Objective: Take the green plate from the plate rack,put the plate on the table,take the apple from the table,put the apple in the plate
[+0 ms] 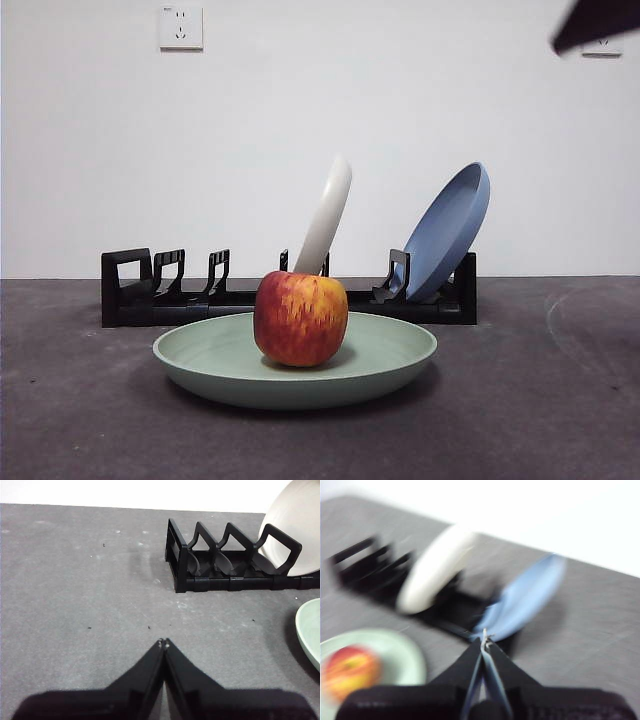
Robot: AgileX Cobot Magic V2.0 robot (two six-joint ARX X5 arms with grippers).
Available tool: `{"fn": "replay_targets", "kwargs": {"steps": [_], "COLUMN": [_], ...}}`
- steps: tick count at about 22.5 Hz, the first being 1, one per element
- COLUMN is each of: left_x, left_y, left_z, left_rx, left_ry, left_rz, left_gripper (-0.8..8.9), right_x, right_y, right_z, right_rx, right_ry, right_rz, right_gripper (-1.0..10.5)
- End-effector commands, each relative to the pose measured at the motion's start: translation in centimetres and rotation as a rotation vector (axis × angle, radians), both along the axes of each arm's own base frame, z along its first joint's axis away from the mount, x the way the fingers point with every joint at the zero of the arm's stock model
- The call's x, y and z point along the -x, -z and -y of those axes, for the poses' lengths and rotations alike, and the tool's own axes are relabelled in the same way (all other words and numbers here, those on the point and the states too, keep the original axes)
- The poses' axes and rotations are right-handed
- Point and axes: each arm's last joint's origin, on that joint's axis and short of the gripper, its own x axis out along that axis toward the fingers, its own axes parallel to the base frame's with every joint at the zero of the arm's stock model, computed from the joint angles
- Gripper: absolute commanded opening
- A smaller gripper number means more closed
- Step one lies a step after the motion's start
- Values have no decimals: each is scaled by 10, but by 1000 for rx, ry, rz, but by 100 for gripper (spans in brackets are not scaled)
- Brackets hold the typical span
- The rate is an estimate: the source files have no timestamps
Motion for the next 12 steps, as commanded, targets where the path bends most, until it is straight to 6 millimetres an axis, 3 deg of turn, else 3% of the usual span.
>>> {"fn": "replay_targets", "kwargs": {"steps": [1,4,12], "left_x": [0,0,0], "left_y": [1,1,1], "left_z": [0,0,0], "left_rx": [-6,-6,-6], "left_ry": [-5,-5,-5], "left_rz": [6,6,6], "left_gripper": [-3,-3,-3], "right_x": [-1,11,42], "right_y": [29,59,106], "right_z": [22,44,60], "right_rx": [-48,-67,-123], "right_ry": [122,245,364], "right_rz": [8,82,235], "right_gripper": [-1,-1,-1]}}
